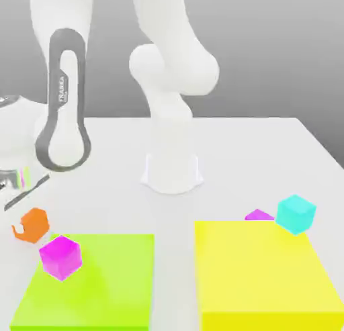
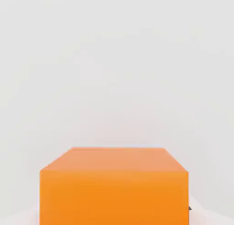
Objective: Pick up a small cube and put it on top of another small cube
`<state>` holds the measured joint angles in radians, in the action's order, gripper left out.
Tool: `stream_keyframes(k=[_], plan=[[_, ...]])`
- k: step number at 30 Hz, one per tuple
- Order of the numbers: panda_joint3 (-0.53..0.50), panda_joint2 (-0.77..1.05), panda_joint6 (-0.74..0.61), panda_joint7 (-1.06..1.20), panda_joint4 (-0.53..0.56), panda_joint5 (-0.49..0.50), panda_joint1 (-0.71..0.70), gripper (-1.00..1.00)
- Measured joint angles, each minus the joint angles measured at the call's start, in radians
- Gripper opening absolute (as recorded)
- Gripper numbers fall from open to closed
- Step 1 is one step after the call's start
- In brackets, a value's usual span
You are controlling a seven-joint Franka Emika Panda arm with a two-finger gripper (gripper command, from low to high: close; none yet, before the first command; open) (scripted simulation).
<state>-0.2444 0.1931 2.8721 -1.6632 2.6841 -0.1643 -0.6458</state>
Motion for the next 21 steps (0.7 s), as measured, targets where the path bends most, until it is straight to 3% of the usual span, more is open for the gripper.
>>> stream_keyframes(k=[3, 13, 17, 18, 21], plan=[[-0.012, -0.095, -0.086, -0.026, 0.008, 0.079, 0.020, -1.00], [0.113, -0.269, -0.390, 0.397, -0.127, 0.163, 0.277, -1.00], [0.127, -0.189, -0.310, 0.462, -0.127, 0.158, 0.295, -1.00], [0.133, -0.155, -0.271, 0.468, -0.121, 0.153, 0.290, 1.00], [0.133, -0.155, -0.271, 0.468, -0.121, 0.153, 0.289, 1.00]])
